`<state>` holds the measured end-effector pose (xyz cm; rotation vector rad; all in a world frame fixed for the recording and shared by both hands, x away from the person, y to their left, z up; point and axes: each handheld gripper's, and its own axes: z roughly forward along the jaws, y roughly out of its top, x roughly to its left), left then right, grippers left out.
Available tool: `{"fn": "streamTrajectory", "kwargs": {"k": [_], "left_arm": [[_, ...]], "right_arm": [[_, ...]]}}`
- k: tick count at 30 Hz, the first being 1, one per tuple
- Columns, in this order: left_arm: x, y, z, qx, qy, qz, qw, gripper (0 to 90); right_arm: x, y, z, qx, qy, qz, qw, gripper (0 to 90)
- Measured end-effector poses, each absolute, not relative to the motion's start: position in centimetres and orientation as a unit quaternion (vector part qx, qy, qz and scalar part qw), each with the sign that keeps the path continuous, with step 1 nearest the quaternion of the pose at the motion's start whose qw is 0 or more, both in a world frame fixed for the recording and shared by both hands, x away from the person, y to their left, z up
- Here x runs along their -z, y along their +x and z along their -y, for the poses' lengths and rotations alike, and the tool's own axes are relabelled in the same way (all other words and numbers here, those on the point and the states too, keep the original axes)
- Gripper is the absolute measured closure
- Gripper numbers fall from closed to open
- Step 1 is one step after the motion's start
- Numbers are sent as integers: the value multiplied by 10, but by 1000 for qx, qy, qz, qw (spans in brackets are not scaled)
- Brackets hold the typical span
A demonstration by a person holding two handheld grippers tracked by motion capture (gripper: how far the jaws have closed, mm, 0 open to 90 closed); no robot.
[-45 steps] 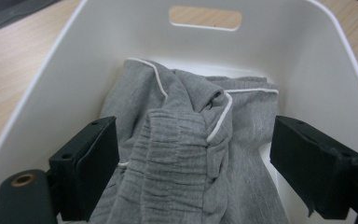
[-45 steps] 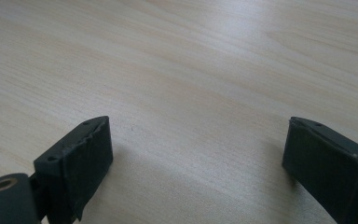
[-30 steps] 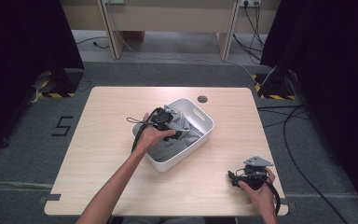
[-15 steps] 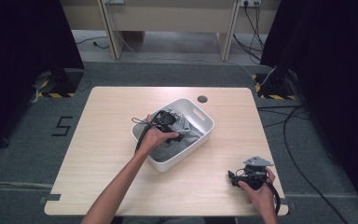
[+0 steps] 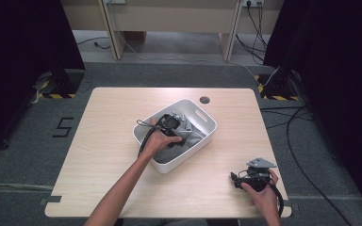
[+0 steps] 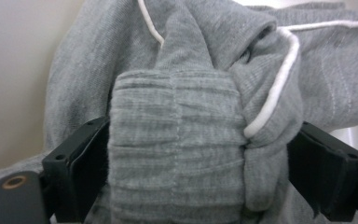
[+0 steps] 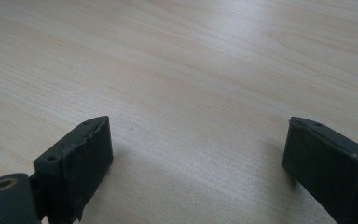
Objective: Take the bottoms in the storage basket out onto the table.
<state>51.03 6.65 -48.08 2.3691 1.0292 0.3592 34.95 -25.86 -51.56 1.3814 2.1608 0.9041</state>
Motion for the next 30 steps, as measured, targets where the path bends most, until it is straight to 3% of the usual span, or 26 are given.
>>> {"fn": "streamTrajectory", "kwargs": {"k": [11, 14, 19, 30], "left_arm": [[489, 508, -58, -157, 886, -371, 228, 97], [488, 508, -60, -155, 884, -375, 230, 171], [485, 508, -65, -172, 881, -376, 228, 375], [482, 505, -62, -204, 879, -368, 222, 576]], "right_arm": [[516, 349, 259, -325, 497, -777, 210, 91], [516, 349, 259, -325, 497, -777, 210, 91], [516, 349, 258, -325, 497, -777, 209, 91], [516, 349, 258, -325, 498, -776, 209, 91]]}}
